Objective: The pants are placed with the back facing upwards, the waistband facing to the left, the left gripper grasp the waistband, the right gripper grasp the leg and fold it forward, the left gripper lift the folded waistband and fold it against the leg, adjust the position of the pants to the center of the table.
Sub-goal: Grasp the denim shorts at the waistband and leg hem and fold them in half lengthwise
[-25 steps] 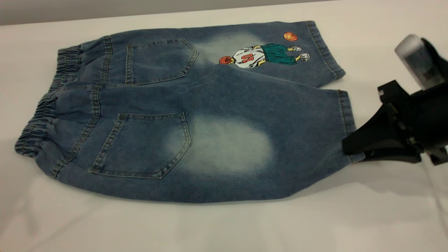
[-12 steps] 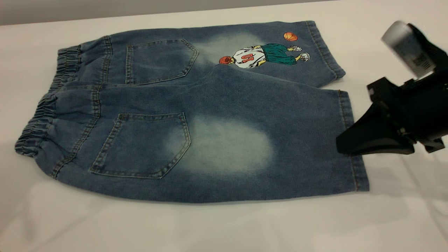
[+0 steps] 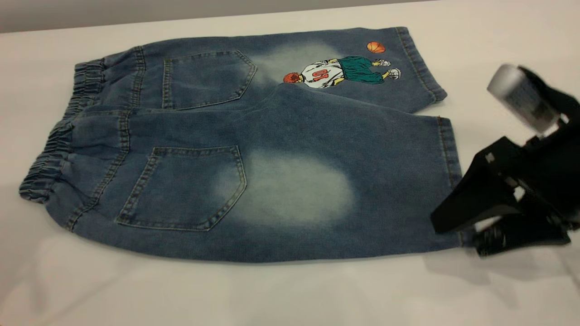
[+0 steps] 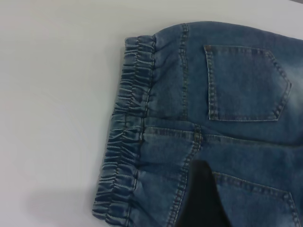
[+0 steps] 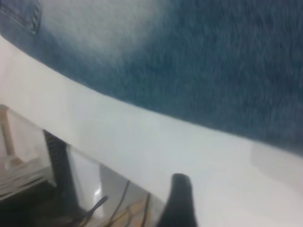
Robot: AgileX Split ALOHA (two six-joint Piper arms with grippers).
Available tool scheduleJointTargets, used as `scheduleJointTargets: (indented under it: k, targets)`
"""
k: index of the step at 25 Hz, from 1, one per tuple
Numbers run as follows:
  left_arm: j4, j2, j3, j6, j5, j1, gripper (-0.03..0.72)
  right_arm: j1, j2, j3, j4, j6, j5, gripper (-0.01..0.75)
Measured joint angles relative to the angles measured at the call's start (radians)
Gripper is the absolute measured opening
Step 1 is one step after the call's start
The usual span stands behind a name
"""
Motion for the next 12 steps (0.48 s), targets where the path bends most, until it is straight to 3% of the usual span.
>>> scheduleJointTargets:
  k: [4,12]
  targets:
    - [0.000,0.000,0.000,0.000,0.003,0.000,0.454,0.000,0.059,0.000,-0.001,0.019,0.040,0.571]
    - [-0.001,0.000,0.000,0.000,0.003,0.000,0.454,0.000,0.108,-0.029,0.109,-0.125,0.049,0.556]
